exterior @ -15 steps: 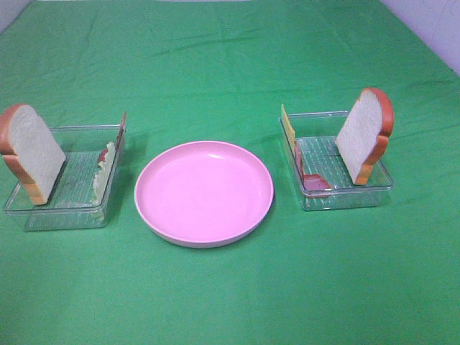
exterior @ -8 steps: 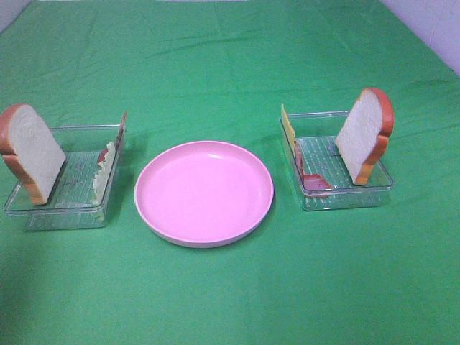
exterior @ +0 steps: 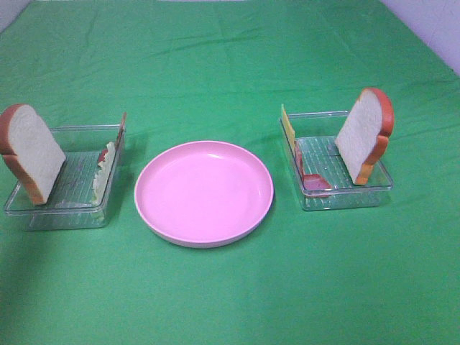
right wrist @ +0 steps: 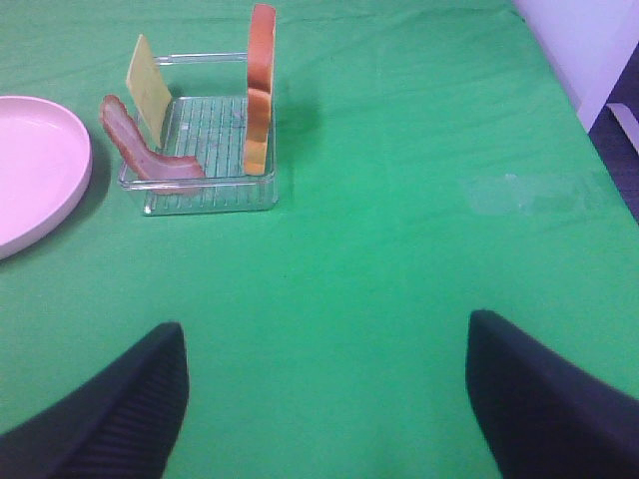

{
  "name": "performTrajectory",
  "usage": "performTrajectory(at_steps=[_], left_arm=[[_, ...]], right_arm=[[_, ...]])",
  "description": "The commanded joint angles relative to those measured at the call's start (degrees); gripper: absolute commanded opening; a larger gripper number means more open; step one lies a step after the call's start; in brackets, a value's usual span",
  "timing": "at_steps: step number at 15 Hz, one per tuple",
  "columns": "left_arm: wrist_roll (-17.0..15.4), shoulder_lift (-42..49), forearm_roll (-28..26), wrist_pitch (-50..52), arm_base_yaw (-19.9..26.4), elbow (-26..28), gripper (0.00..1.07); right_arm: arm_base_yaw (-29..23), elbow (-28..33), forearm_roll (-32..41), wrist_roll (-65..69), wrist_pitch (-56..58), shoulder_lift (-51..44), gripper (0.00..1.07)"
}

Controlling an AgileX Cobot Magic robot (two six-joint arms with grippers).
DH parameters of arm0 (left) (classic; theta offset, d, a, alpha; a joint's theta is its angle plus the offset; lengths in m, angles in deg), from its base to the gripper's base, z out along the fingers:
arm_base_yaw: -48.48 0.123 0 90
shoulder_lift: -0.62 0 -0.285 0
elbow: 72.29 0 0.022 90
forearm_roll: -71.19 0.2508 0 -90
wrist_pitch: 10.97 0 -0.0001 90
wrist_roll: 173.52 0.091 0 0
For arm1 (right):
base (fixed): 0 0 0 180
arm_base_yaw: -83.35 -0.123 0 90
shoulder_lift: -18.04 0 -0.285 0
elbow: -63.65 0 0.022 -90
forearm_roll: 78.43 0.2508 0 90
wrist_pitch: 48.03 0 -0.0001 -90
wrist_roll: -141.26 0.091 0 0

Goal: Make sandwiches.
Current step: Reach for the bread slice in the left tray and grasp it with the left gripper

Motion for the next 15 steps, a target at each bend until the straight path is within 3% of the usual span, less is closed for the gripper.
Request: performTrajectory(at_steps=[1, 5, 9, 15], left_arm=[[0.17, -8.82, -2.58, 5.50, 0.06, 4.24, 0.74], [4.41, -16.90, -7.28, 9.74, -1.26, 7.39, 0.74], [3.95, -22.17, -7.33, 12.32, -2.41, 7.73, 0.74], [3.95, -22.52, -4.81, 13.52, -2.41, 7.85, 0.50]], right_arm=[[0.23, 0.11, 0.00, -0.52, -0.69, -0.80, 0.73], [0.23, 0.11, 0.00, -0.52, -0.69, -0.80, 0.73], [0.23, 0.11, 0.00, -0.52, -0.69, -0.80, 0.73], [0.23, 0.11, 0.00, -0.52, -0.69, -0.80, 0.73]])
